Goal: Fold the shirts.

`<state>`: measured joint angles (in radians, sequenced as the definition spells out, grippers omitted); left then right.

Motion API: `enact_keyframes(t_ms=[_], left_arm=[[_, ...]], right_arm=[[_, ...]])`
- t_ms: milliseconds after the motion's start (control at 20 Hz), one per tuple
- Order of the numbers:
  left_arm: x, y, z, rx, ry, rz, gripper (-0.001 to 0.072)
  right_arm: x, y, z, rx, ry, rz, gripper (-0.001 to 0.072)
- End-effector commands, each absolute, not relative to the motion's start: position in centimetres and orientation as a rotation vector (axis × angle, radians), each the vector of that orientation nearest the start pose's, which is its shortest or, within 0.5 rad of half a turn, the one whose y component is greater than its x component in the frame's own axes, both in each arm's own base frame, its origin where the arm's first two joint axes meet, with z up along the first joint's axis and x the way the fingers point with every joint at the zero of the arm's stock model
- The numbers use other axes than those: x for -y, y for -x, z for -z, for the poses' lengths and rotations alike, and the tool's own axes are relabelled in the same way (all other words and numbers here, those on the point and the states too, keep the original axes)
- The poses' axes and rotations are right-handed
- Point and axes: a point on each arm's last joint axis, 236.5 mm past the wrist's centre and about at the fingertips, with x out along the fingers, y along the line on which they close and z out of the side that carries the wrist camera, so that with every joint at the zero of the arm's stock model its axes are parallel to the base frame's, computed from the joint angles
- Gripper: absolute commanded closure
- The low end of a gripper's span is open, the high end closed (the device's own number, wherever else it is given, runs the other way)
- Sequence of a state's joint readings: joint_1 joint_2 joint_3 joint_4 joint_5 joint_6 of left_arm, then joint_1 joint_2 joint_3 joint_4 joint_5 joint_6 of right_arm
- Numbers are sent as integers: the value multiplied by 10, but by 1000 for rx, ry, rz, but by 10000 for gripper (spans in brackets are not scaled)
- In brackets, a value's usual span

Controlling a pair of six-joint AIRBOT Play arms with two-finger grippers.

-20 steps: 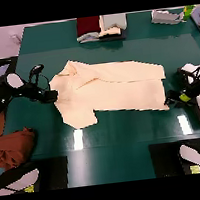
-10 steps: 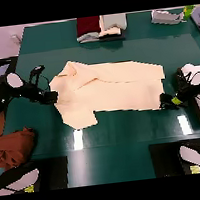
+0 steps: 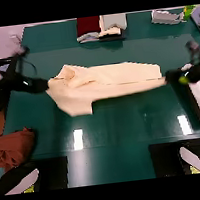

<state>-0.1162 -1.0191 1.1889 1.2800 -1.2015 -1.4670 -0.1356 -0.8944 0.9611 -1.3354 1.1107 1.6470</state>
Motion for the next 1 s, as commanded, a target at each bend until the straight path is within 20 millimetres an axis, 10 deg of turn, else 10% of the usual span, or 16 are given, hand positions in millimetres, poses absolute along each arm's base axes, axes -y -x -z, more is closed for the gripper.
enact_keyframes(t_ms=[0,200,500,650,750,950], left_arm=[[102,-335,-273,-639,47,369,683],[94,-266,-445,-201,15,381,683],[77,-161,-590,260,-1,364,685],[72,-161,-605,318,5,343,685],[74,-195,-587,229,-4,331,685],[89,-320,-468,-174,-3,336,683]], right_arm=[[-5,-339,-248,-619,-276,-21,692],[-9,-292,-409,-246,-186,-53,692],[3,-237,-500,-75,-119,17,692],[17,-231,-512,-81,-106,82,693],[24,-239,-505,-125,-112,102,693],[20,-302,-428,-367,-169,25,693]])
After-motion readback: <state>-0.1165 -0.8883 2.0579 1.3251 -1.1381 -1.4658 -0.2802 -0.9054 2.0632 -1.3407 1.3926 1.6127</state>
